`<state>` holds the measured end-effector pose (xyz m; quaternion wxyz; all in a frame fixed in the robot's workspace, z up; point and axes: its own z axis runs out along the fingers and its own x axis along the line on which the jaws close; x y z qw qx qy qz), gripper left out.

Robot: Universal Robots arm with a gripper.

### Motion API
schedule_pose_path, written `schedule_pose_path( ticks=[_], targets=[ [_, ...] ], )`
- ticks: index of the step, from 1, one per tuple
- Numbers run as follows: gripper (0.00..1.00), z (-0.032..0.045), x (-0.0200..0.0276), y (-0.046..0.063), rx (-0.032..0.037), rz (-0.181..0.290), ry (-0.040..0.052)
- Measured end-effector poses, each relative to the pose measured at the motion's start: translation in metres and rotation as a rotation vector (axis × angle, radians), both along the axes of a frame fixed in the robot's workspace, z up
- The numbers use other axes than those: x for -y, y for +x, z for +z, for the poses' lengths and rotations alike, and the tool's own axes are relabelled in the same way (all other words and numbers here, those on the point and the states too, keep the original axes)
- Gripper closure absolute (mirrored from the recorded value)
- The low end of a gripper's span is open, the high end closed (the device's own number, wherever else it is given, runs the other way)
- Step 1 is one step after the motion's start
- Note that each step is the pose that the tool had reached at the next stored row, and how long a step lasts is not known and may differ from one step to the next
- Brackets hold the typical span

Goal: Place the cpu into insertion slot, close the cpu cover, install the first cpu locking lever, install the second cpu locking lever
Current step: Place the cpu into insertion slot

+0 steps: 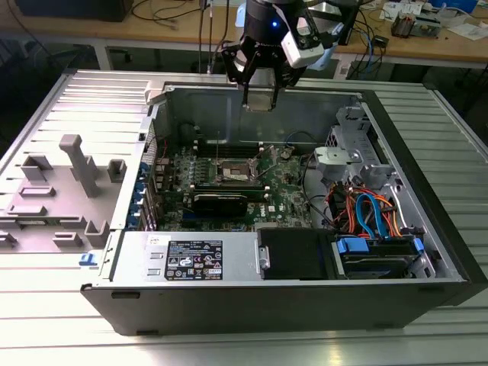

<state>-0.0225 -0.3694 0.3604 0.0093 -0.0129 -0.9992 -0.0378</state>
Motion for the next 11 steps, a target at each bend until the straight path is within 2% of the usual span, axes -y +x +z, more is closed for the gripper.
schedule_pose_path(
  ticks=[6,11],
  targets=[
    [0.46,-0.0049,0.0018,0.000,0.0000,0.000,-0.0178],
    [0.46,-0.0139,0.0039,0.000,-0.0007,0.000,-0.0231]
  ],
)
